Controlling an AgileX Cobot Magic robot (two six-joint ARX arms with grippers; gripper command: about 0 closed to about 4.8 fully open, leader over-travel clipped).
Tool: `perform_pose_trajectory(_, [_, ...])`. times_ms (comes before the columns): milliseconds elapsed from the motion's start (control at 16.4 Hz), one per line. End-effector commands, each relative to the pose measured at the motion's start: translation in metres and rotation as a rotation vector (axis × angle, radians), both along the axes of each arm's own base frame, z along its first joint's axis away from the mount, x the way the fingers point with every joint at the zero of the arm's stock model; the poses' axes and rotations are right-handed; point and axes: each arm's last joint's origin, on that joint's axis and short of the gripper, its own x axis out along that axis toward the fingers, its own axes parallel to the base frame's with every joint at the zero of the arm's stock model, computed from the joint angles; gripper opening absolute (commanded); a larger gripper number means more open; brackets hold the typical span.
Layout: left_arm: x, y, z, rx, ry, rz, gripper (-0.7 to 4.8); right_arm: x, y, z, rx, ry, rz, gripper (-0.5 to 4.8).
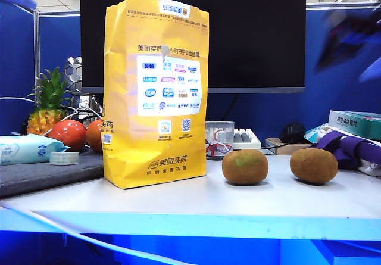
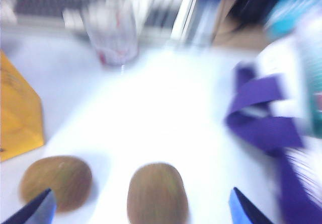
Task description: Pick up the kiwifruit and throw it into the yellow paper bag.
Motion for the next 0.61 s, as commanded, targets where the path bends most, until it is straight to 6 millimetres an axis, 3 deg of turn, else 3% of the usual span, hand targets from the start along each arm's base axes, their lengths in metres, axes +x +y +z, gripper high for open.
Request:
perform_pose_trajectory(61, [-0.013,-0.021,-0.004,0.074,0.073,-0.104,4.79,0.042,-0.005,0.005,0.028,0.137,0.083,4.79])
perform_pose_trajectory(183, [-0.025,-0.039,-0.006,0.085,0.109,-0.24,4.79,0.062,-0.007,0.006,0.006,0.21,0.093,4.79])
perform_pose_trajectory(305, [-0.04,-0.061,0.002,0.073,0.082,-0.379,4.79,0.067,-0.007,0.002,-0.02,0.249,0.115,4.79])
perform_pose_trajectory(610, [-0.053,-0.079,0.02,-0.007,-0.021,-0.523,4.79,0.074,-0.008,-0.021,-0.048,0.352,0.128,4.79])
